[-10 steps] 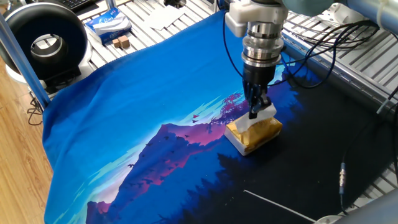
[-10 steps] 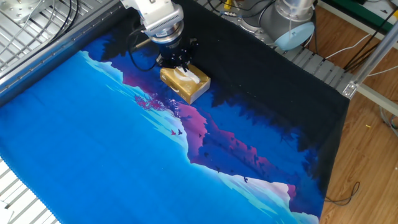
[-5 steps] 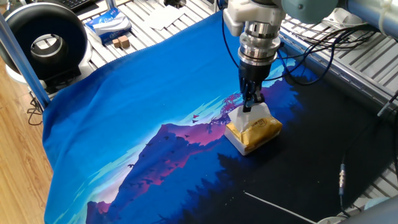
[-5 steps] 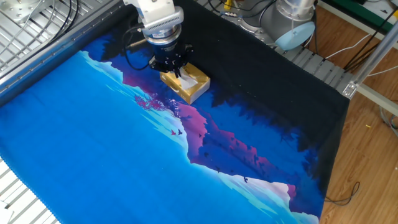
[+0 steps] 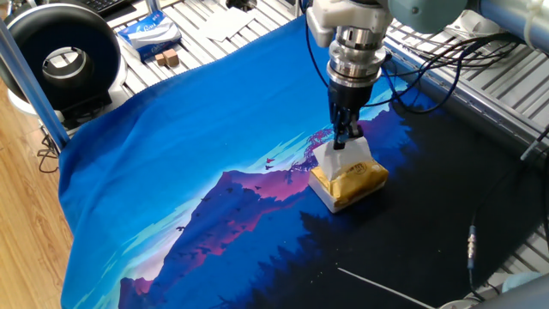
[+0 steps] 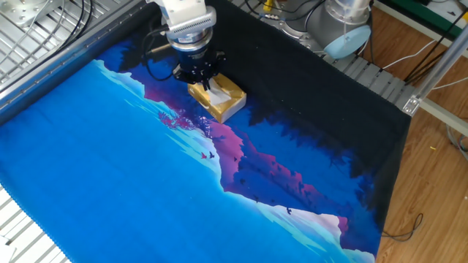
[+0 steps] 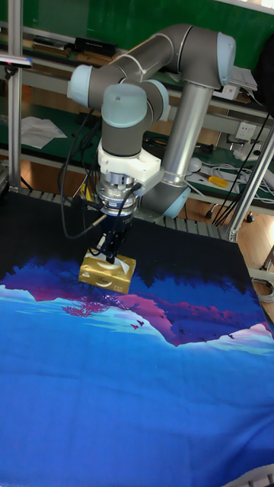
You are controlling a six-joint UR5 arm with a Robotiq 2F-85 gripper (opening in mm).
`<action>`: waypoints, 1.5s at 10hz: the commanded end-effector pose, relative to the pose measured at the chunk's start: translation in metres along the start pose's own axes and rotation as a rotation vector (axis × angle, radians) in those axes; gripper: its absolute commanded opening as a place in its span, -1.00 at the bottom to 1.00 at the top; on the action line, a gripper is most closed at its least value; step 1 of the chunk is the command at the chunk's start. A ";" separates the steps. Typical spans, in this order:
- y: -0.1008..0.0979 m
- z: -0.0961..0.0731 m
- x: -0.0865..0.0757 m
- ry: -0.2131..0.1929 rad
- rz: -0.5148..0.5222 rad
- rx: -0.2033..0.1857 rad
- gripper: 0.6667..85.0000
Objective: Pull out a napkin
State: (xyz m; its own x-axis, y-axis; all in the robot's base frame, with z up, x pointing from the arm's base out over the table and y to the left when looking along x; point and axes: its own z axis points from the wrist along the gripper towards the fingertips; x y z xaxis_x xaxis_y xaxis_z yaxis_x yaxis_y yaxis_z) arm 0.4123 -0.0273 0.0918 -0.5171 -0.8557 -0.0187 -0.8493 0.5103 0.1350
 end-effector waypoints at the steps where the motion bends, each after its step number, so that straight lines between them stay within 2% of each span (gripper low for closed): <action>1: 0.002 -0.006 -0.001 0.001 0.011 -0.006 -0.99; 2: 0.003 -0.008 0.004 0.020 0.014 -0.005 -0.99; 3: -0.001 -0.012 0.010 0.049 0.015 0.015 -0.99; 4: 0.002 -0.017 0.013 0.064 0.024 0.011 -0.99; 6: 0.022 -0.026 0.018 0.096 0.069 -0.044 -0.99; 7: 0.037 -0.032 0.021 0.122 0.095 -0.089 -0.99; 9: 0.045 -0.038 0.028 0.164 0.117 -0.106 -0.99; 15: 0.052 -0.041 0.031 0.175 0.132 -0.131 -0.99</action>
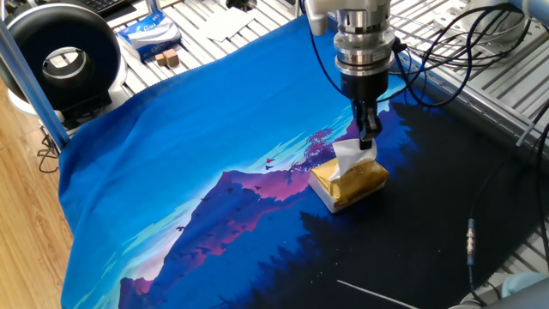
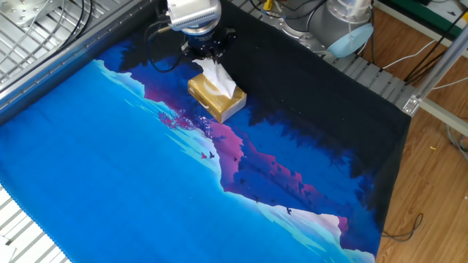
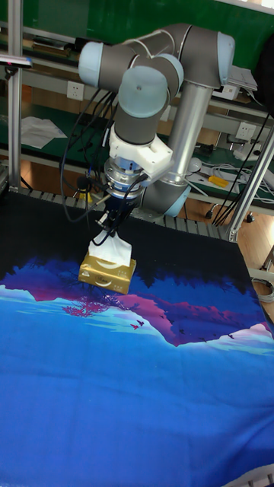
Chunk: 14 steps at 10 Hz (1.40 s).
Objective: Pull out a napkin
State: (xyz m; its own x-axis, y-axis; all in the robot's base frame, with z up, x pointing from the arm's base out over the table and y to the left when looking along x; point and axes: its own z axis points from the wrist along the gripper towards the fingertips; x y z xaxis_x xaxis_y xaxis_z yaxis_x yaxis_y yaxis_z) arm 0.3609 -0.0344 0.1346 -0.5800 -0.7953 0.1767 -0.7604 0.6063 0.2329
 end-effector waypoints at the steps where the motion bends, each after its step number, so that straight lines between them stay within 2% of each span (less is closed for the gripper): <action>1: 0.008 -0.003 0.000 0.001 0.011 -0.027 -0.99; 11: 0.016 -0.010 0.005 0.000 0.017 -0.053 -0.99; 14: 0.018 -0.018 0.010 0.005 0.015 -0.061 -0.99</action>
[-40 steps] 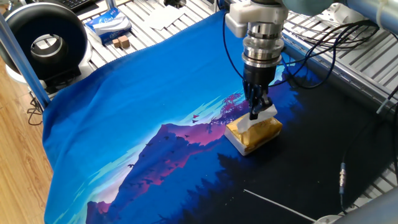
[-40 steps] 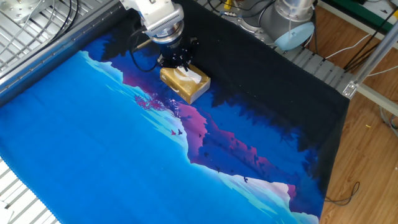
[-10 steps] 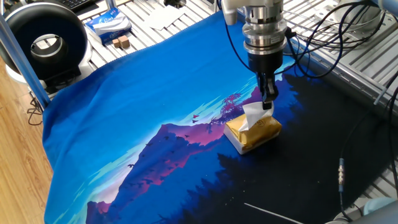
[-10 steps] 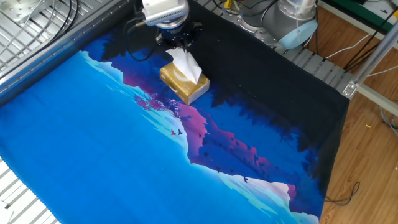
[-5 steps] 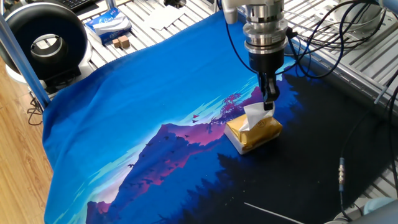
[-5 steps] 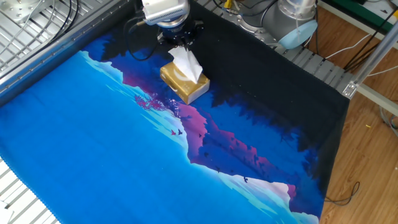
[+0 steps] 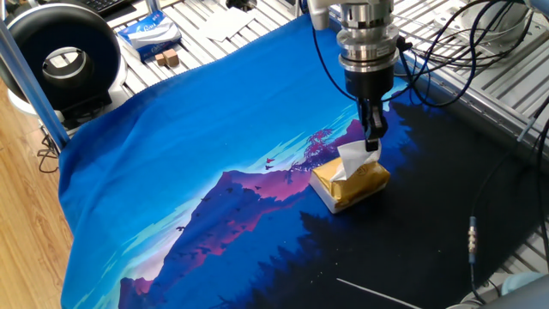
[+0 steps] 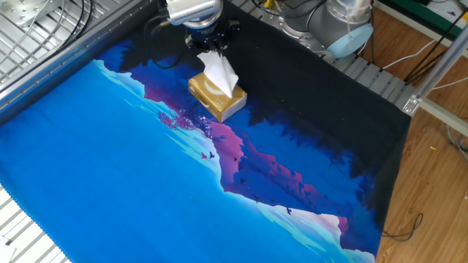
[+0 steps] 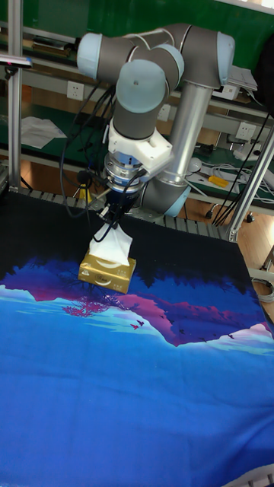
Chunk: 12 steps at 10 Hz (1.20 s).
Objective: Pull out a napkin
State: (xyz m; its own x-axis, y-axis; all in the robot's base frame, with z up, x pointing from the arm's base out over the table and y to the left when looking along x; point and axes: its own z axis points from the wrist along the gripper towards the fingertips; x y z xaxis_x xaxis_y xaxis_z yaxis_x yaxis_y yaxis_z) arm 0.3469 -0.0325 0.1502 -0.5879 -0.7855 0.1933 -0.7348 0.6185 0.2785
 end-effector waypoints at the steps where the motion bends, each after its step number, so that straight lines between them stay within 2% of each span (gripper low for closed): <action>1: 0.005 -0.009 0.003 -0.007 0.000 -0.011 -0.99; 12: 0.023 -0.022 0.012 -0.016 0.001 -0.066 -0.99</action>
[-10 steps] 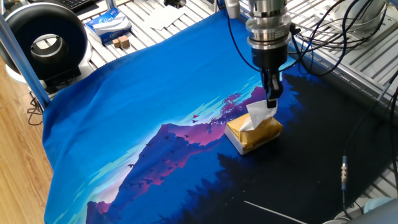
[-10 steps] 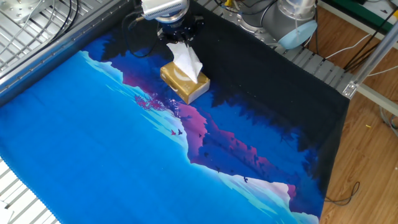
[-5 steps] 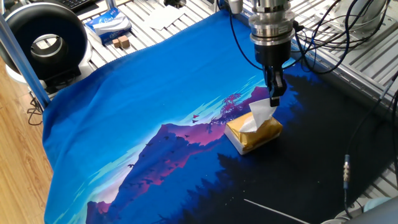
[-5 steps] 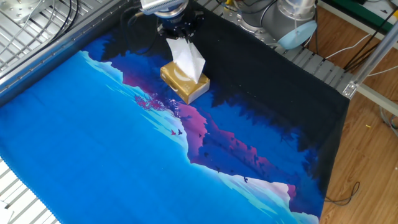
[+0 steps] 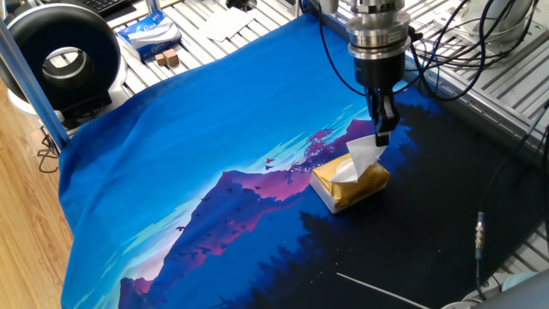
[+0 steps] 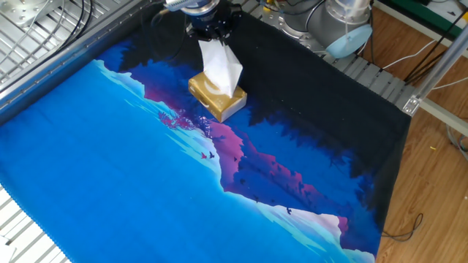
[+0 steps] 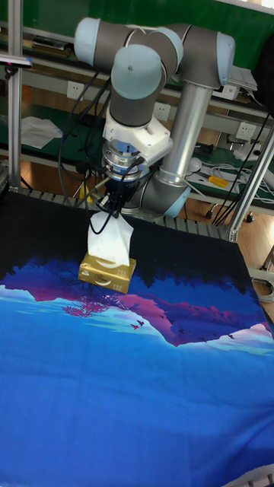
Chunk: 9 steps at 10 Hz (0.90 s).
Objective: Pull out a napkin
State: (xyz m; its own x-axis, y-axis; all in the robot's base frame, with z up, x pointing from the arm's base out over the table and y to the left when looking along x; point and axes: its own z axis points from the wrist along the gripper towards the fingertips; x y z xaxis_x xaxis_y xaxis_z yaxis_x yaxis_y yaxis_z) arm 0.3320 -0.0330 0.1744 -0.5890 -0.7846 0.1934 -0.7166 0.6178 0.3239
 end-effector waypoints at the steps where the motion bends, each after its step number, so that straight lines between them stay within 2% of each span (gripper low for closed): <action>1: 0.006 -0.004 -0.001 -0.016 -0.001 -0.017 -0.99; 6: 0.011 -0.011 0.006 -0.018 0.006 -0.009 -0.99; 8: 0.005 -0.016 0.004 -0.039 0.014 0.034 -0.99; 9: -0.004 -0.019 -0.003 -0.076 0.022 0.077 -0.99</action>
State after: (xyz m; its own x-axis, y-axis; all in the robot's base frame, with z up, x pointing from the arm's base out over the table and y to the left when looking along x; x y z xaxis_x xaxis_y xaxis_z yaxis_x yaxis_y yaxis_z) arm 0.3302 -0.0355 0.1873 -0.6071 -0.7749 0.1761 -0.7165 0.6296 0.3003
